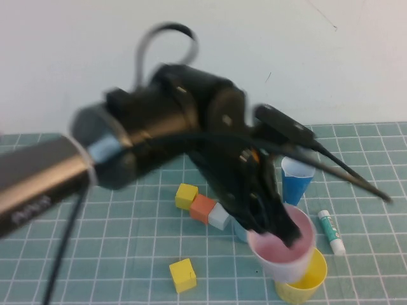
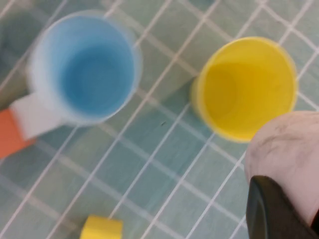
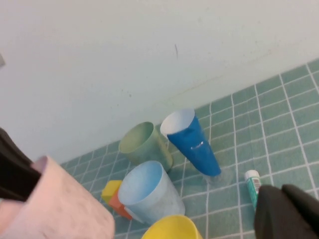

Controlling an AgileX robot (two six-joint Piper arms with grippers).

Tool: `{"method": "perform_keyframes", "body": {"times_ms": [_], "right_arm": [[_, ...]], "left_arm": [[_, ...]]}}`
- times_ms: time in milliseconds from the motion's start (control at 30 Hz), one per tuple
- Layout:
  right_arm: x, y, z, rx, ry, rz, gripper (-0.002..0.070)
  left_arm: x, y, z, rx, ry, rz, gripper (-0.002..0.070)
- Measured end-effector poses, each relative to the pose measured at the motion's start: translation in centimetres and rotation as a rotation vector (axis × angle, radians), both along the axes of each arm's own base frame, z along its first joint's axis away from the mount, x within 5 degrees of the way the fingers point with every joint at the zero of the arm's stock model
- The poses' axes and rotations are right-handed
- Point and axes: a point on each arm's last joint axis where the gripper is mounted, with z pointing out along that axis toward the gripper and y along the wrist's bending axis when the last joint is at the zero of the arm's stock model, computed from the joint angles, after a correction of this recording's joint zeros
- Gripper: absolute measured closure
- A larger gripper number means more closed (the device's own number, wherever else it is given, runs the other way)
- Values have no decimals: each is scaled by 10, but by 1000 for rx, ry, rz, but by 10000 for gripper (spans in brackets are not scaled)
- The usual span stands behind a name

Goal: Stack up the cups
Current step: Place the pink cup on the yellow cup

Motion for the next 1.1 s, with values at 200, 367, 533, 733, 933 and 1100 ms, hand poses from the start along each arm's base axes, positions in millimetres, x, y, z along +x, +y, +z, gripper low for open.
{"method": "perform_keyframes", "body": {"times_ms": [200, 367, 533, 733, 933, 1100], "right_arm": [[-2, 4, -5, 4, 54, 44, 679], [-7, 10, -11, 11, 140, 115, 679], [-7, 10, -12, 16, 145, 120, 679], [-7, 11, -11, 8, 138, 127, 679], [-8, 15, -9, -32, 94, 187, 679], [-11, 20, -8, -33, 96, 257, 679]], "left_arm": [[-2, -33, -30, -3, -31, -43, 669], [10, -41, -57, 31, -35, -4, 669], [16, -46, -74, 40, -37, 9, 669], [19, -49, -79, 32, -57, 11, 608], [21, -49, -78, 36, -82, 4, 382], [21, -41, -55, 38, -166, -6, 461]]}}
